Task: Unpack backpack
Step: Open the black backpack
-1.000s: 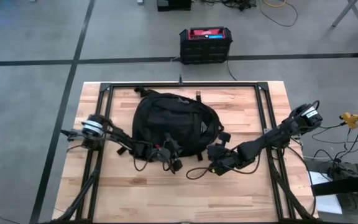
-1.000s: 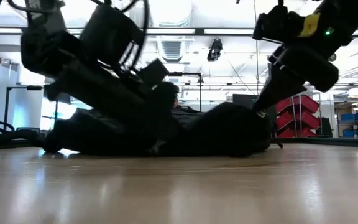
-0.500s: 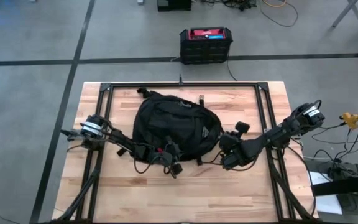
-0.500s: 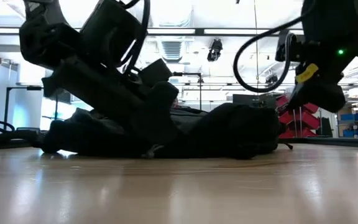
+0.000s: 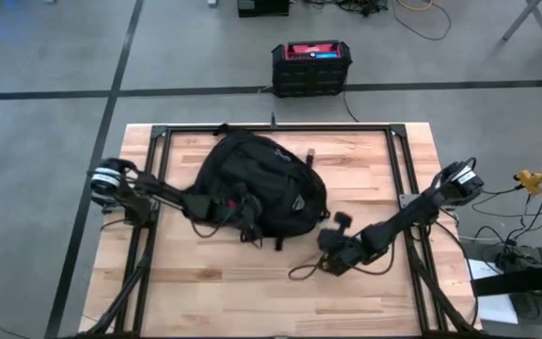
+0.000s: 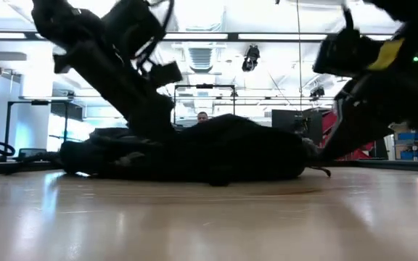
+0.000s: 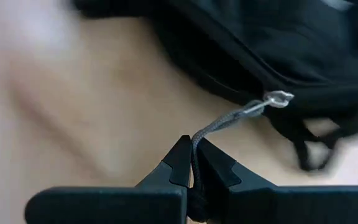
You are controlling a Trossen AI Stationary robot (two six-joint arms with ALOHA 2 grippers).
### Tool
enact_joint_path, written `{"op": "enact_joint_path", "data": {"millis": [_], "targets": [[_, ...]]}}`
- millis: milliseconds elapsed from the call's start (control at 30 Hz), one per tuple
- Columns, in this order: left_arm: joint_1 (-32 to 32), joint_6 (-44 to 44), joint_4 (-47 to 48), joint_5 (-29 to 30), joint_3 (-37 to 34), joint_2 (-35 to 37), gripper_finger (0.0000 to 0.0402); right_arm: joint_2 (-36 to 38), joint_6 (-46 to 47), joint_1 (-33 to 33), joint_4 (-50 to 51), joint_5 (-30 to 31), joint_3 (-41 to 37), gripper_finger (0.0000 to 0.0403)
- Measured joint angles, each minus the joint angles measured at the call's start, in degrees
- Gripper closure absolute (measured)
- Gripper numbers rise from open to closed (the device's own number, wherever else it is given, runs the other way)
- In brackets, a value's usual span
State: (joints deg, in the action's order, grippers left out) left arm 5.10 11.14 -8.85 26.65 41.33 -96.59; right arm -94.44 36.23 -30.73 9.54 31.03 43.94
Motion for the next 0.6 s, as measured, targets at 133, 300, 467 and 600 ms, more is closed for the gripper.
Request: {"op": "enact_joint_path", "data": {"millis": [133, 300, 467, 600], "targets": [[-5.06, -0.33, -7.35, -7.06, -2.34, -1.28, 0.0402, -3.26, -10.09, 0.41, -14.20, -2.50, 0.02, 0.0403], [-6.22, -3.14, -10.19, -10.70, -1.03, -3.05, 0.0402, -5.20, -14.41, 4.20, -17.51, -1.62, 0.01, 0.0403], [-4.60, -7.10, -2.92, -11.64, 5.51, 1.69, 0.0402, -5.43, -16.56, 6.89, -17.21, -1.92, 0.02, 0.0403], [-1.35, -10.87, -4.93, -11.99, 7.99, 3.67, 0.0402, -5.43, -16.86, 8.47, -17.81, -2.60, 0.02, 0.0403]]}}
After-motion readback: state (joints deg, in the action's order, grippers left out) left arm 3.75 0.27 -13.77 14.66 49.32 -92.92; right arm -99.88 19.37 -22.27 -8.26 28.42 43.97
